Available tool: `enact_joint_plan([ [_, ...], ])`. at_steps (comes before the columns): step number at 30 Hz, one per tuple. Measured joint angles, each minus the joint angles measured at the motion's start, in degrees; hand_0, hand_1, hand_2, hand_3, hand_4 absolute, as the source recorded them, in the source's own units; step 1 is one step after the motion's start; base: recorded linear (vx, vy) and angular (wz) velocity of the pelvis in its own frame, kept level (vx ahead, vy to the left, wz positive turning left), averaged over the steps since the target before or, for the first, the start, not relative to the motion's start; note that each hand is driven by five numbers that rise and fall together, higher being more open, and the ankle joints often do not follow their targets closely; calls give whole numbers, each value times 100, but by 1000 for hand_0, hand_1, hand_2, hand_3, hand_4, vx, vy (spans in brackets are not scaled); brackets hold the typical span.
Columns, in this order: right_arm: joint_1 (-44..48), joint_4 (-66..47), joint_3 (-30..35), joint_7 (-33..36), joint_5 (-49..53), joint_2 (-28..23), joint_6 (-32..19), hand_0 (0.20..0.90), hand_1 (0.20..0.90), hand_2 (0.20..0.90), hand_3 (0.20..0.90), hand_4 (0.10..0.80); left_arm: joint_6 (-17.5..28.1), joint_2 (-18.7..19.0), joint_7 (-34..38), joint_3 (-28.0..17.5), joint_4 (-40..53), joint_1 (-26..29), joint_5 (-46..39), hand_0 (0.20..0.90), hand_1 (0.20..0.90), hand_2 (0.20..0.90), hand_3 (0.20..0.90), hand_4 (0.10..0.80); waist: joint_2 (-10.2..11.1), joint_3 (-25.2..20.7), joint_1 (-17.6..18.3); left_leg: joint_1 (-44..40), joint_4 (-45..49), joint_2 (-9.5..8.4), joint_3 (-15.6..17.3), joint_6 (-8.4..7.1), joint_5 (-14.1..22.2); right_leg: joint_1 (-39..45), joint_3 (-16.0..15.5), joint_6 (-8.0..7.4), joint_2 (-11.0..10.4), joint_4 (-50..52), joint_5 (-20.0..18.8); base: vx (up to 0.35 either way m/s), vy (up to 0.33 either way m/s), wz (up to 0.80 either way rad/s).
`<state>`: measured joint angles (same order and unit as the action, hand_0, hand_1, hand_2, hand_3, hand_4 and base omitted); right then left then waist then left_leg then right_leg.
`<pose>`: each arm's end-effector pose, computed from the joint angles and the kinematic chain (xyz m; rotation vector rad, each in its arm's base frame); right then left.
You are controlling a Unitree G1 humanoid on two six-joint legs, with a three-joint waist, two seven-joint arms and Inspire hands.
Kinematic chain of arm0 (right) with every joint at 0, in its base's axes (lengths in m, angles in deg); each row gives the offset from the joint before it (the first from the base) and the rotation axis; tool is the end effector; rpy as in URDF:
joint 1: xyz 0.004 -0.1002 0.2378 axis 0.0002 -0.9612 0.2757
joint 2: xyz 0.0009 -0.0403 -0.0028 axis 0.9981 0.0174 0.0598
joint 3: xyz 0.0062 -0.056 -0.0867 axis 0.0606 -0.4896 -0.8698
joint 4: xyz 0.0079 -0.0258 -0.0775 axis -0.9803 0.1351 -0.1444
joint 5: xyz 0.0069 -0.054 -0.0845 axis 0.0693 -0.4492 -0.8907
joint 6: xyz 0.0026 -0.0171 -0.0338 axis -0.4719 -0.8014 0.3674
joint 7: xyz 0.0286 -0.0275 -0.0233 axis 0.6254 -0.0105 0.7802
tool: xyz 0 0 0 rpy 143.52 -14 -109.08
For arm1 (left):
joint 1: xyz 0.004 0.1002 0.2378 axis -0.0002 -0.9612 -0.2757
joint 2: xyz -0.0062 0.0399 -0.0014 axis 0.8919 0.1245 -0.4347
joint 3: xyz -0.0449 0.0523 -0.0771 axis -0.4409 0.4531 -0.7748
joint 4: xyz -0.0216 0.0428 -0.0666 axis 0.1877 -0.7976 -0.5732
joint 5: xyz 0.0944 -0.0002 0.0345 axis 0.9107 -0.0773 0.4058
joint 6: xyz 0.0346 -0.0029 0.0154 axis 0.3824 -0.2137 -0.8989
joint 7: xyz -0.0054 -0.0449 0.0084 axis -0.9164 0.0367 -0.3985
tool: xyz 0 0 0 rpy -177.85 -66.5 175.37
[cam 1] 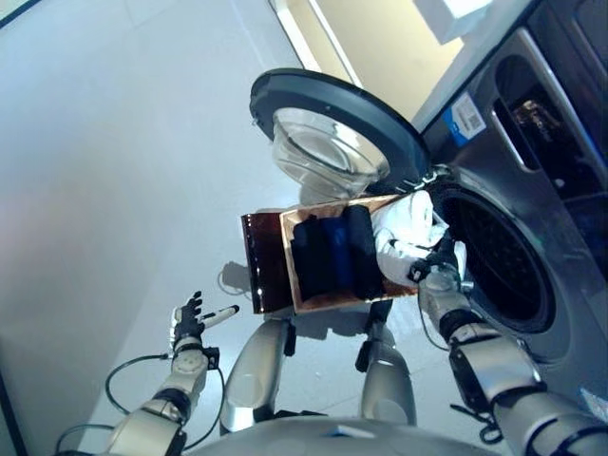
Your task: Pick up the clothes and place them into the washing machine
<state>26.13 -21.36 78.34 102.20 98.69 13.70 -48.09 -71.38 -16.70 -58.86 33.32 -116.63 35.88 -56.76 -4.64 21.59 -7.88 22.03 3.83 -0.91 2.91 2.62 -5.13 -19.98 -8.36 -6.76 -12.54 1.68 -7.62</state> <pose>0.2612 -0.2188 -0.0152 0.0348 0.4922 -0.6496 0.1447 0.1991 -0.0941 0.2503 0.7336 0.3595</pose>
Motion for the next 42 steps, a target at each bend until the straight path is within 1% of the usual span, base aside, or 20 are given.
enact_joint_plan([
  [2,-14,-6,270,-118,940,259,-288,200,200,200,200,300,69,-18,-21,4,4,-104,-103,900,900,900,900,800,-1,0,92,2,1,-8,78,15,10,-62,116,17,-4,7,-13,-24,82,-21],
  [3,-26,-6,347,-154,1205,328,-374,200,200,200,200,300,88,-33,-23,5,7,-133,-143,900,900,900,900,800,-1,0,98,-1,2,-9,114,21,15,-77,131,29,-5,-3,-22,-5,58,-27],
  [5,-58,27,580,-228,1969,529,-639,200,200,200,200,300,176,-52,-49,158,102,-269,-296,900,900,900,900,800,-3,-1,94,-18,0,-15,220,40,29,-116,221,33,-18,-25,-58,5,44,-23],
  [8,-86,9,668,-321,2619,665,-849,200,200,200,200,300,180,-80,-76,345,103,-278,-392,900,900,900,900,800,-7,-3,94,-33,-2,-28,282,44,31,-144,286,36,-35,-31,-77,7,34,-11],
  [10,-85,9,681,-346,2829,711,-963,200,200,200,200,300,180,-98,-85,408,102,-278,-424,900,900,900,900,800,-17,-9,94,-51,-4,-40,296,46,30,-136,290,16,-51,-38,-102,10,28,-6],
  [15,42,2,1379,-575,3662,790,-1265,200,200,200,200,300,192,-198,-196,457,117,-295,-499,900,900,900,900,800,-189,-109,77,-59,-52,-115,329,81,6,-108,291,13,-127,-160,-166,13,38,0],
  [18,197,7,1805,-561,4051,750,-1481,200,200,200,200,300,194,-257,-240,532,115,-329,-521,900,900,900,900,800,-334,-176,78,-90,-122,-177,345,95,-4,-49,293,-42,-182,-301,-249,51,25,1],
  [20,338,154,1917,-504,4072,525,-1589,200,200,200,200,300,195,-289,-320,570,115,-370,-567,900,900,900,900,800,-462,-260,70,-101,-209,-218,365,119,-22,-45,293,-32,-216,-374,-286,0,0,0],
  [21,415,146,1983,-423,4068,414,-1616,200,200,200,200,300,197,-298,-319,574,115,-406,-622,900,900,900,900,800,-500,-281,69,-103,-233,-239,376,143,-40,-47,294,-92,-235,-413,-328,0,0,0],
  [25,703,130,2172,-43,3941,-40,-1682,200,200,200,200,300,215,-300,-412,642,118,-534,-641,900,900,900,900,800,-587,-320,54,-122,-313,-260,421,179,-78,-37,299,-136,-257,-524,-387,8,2,-3],
  [26,703,130,2172,-43,3941,-40,-1682,200,200,200,200,300,215,-300,-412,642,118,-534,-641,900,900,900,900,800,-587,-320,54,-122,-313,-260,421,179,-78,-37,299,-136,-257,-524,-387,12,8,-8],
  [27,760,60,2163,2,3813,-204,-1771,200,200,200,200,300,215,-301,-415,651,117,-562,-642,900,900,900,900,800,-596,-319,56,-123,-334,-269,435,180,-82,-35,307,-181,-265,-583,-450,19,6,-7],
  [30,1044,19,2275,267,3663,-523,-1769,200,200,200,200,300,220,-315,-440,660,162,-576,-612,900,900,900,900,800,-664,-318,32,-166,-434,-281,460,192,-120,-35,321,-194,-272,-634,-479,27,-7,-6],
  [33,1239,20,2311,466,3456,-1005,-1722,200,200,200,200,300,252,-329,-466,664,399,-584,-584,900,900,900,900,800,-805,-320,-74,-192,-496,-287,460,196,-146,-39,318,-234,-276,-638,-502,0,0,0],
  [35,1469,205,2360,536,3318,-1515,-1708,200,200,200,200,300,314,-321,-467,658,590,-584,-562,900,900,900,900,800,-1006,-310,-172,-188,-517,-295,453,203,-159,-40,315,-236,-284,-638,-503,3,-11,2],
  [36,1505,243,2360,565,3316,-1577,-1700,200,200,200,200,300,313,-322,-467,659,595,-584,-561,900,900,900,900,800,-1043,-309,-191,-190,-525,-299,452,205,-162,-41,314,-236,-287,-638,-503,0,0,0],
  [37,1637,331,2322,607,3316,-1828,-1618,505,505,505,505,518,312,-324,-462,657,617,-585,-561,900,900,900,900,800,-1153,-312,-217,-185,-535,-311,452,211,-172,-54,315,-237,-296,-638,-504,0,0,0],
  [38,1709,373,2260,607,3317,-1966,-1576,771,771,771,771,708,311,-310,-460,654,619,-587,-560,900,900,900,900,800,-1191,-310,-236,-185,-546,-309,446,207,-175,-57,313,-237,-295,-638,-504,0,0,0],
  [39,1790,492,2198,576,3314,-2063,-1544,900,900,900,900,800,305,-306,-460,654,618,-595,-561,900,900,900,900,800,-1204,-313,-235,-186,-575,-309,443,197,-188,-70,313,-237,-291,-638,-504,0,0,0],
  [42,1800,562,2060,481,3251,-2092,-1442,900,900,900,900,800,299,-324,-470,654,621,-649,-556,900,900,900,900,800,-1206,-310,-217,-187,-633,-308,435,198,-216,-90,308,-238,-285,-638,-503,45,-18,2],
])
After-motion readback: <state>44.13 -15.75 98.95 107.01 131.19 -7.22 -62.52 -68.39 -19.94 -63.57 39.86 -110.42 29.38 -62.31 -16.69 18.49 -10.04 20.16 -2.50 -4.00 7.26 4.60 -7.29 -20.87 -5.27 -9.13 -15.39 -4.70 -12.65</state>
